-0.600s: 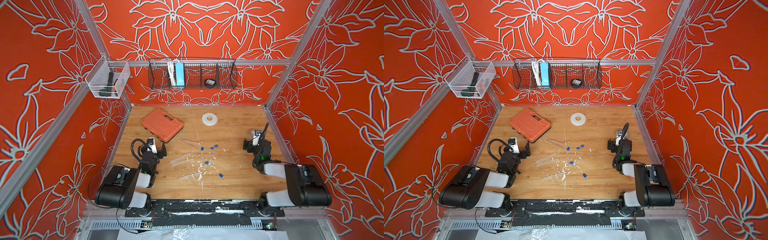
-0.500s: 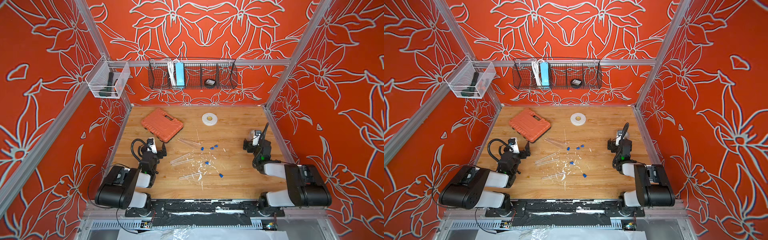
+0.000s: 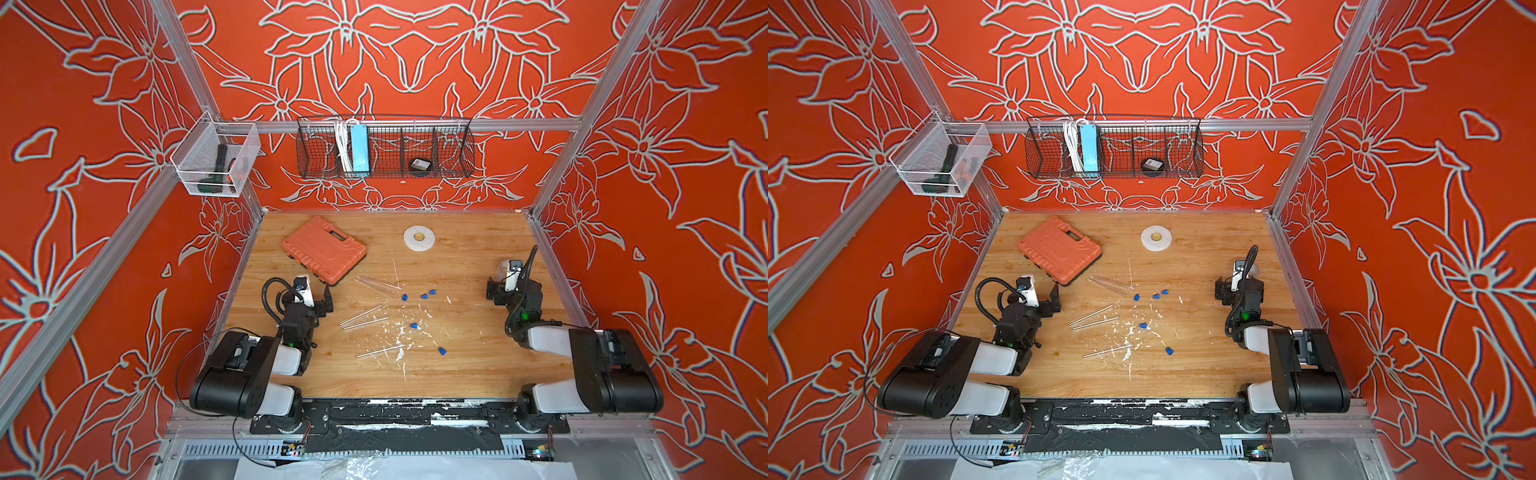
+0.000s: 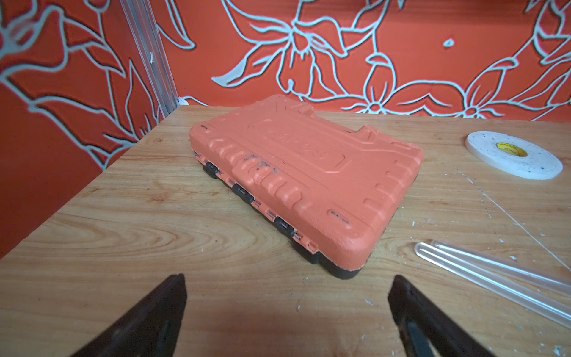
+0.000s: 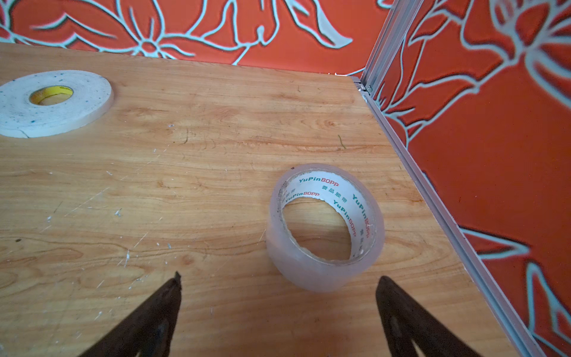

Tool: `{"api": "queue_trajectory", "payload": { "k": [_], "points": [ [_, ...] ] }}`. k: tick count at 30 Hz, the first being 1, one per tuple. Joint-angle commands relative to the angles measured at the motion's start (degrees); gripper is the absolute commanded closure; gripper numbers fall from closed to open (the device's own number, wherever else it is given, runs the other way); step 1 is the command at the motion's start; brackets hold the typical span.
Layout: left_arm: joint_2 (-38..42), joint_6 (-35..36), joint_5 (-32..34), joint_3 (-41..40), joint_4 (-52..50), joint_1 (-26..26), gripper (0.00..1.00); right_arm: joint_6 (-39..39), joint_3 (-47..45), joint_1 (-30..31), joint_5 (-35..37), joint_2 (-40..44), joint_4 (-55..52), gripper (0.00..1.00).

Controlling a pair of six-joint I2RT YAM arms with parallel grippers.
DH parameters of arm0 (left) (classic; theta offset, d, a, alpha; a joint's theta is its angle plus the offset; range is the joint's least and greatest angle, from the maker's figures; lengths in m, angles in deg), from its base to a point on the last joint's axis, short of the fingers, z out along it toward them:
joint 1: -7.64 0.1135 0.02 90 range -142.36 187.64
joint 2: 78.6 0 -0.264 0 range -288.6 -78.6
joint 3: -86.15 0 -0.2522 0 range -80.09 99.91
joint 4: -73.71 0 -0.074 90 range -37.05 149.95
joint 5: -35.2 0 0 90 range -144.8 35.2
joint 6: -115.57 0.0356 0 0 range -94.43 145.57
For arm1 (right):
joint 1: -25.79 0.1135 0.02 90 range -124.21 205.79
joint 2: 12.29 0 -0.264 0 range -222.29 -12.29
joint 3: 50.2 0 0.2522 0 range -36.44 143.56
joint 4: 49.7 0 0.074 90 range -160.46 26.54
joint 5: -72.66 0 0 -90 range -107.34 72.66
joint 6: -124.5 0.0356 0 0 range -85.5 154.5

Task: Insert stoppers into test tubes
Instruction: Pick up the test tube at the center of the board.

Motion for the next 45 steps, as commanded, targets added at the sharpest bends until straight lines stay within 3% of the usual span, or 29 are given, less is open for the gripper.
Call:
{"api": "queue_trajectory", "payload": {
  "k": [1, 8, 11, 15, 18, 20, 22, 23, 26, 31, 35, 39, 45],
  "points": [
    [0.26, -0.60, -0.14, 0.99, 0.79, 0.16, 0.01, 0.16, -0.23, 0.33, 1.03, 0.06, 1.04, 0.01],
    [3.28, 0.19, -1.55, 1.12, -0.80, 0.14, 0.01, 0.13, -0.76, 0.33, 1.20, 1.81, 1.75, 0.02],
    [12.67, -0.74, 0.06, 6.37, -17.12, 0.06, 0.01, 0.88, 3.09, 0.26, 2.03, 9.97, -12.36, 0.01],
    [22.88, -4.56, 0.38, 9.20, -24.73, -0.03, 0.01, 8.25, 8.84, 0.30, 6.06, 15.98, -26.72, 0.01],
    [28.81, -9.45, -0.85, 10.06, -26.38, -0.03, 0.01, 19.88, 12.80, 0.17, 10.98, 17.50, -37.46, 0.02],
    [30.95, -16.76, -1.09, 11.18, -28.61, -0.03, 0.01, 20.94, 14.91, -0.54, 7.78, 18.02, -43.31, 0.02],
    [31.31, -29.82, -0.54, 11.81, -30.49, 0.00, 0.01, 21.06, 15.14, -0.63, 3.08, 19.13, -44.83, 0.01],
    [31.18, -31.25, -3.49, 12.32, -30.35, -0.02, 0.01, 21.27, 15.08, -0.55, 0.57, 20.07, -45.76, 0.02],
    [30.18, -27.65, -16.09, 16.75, -34.54, -0.03, 0.01, 22.95, 16.13, -0.62, -3.79, 23.18, -50.71, 0.02],
    [27.51, -18.41, -27.48, 27.73, -48.86, -2.02, 0.01, 25.27, 18.95, -0.55, -14.89, 27.91, -56.85, 0.04],
    [28.70, -2.29, -25.23, 31.38, -56.88, -10.05, 0.01, 27.68, 19.80, -0.53, -24.67, 30.74, -57.94, 0.04],
    [30.67, 12.54, -23.70, 31.77, -64.98, -16.08, 0.02, 28.81, 19.73, -0.42, -29.10, 32.56, -59.43, 0.05],
    [34.80, 31.65, -31.38, 30.81, -80.35, -20.20, 0.07, 27.82, 19.74, -0.40, -31.39, 33.73, -62.23, 0.05]
  ]
}}
